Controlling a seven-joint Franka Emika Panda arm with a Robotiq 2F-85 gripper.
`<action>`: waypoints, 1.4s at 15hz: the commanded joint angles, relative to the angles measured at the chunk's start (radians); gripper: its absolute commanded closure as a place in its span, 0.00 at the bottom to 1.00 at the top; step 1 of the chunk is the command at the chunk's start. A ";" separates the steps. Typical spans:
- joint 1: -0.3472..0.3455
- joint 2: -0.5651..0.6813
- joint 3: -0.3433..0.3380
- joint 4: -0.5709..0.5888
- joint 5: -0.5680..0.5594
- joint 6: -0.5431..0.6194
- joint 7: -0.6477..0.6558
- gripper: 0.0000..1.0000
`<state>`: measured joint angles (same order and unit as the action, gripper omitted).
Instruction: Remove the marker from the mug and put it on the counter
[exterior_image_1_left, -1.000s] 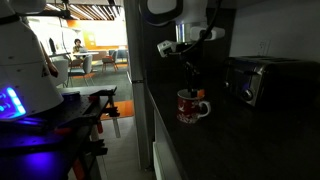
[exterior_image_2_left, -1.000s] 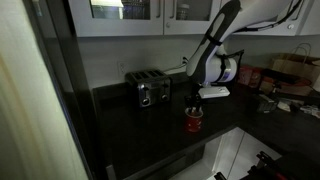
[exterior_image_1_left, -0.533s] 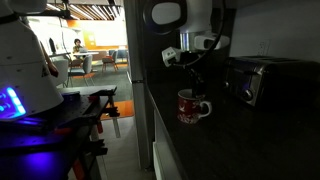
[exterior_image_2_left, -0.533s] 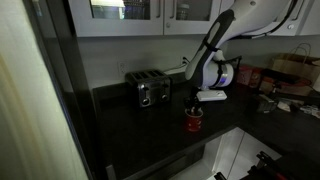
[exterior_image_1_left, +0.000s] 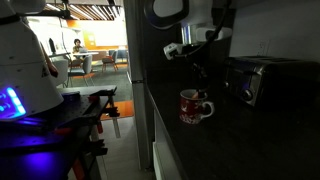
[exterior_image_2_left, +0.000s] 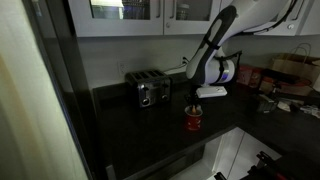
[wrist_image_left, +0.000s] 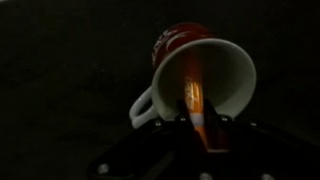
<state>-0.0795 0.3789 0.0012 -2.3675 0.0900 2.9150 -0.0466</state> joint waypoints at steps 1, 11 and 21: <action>0.051 -0.158 -0.021 -0.055 -0.043 -0.119 0.042 0.95; 0.010 -0.232 -0.131 0.004 -0.212 -0.411 0.210 0.95; -0.094 0.155 -0.130 0.353 -0.105 -0.487 0.079 0.95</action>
<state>-0.1539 0.4354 -0.1434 -2.1270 -0.0545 2.4544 0.0697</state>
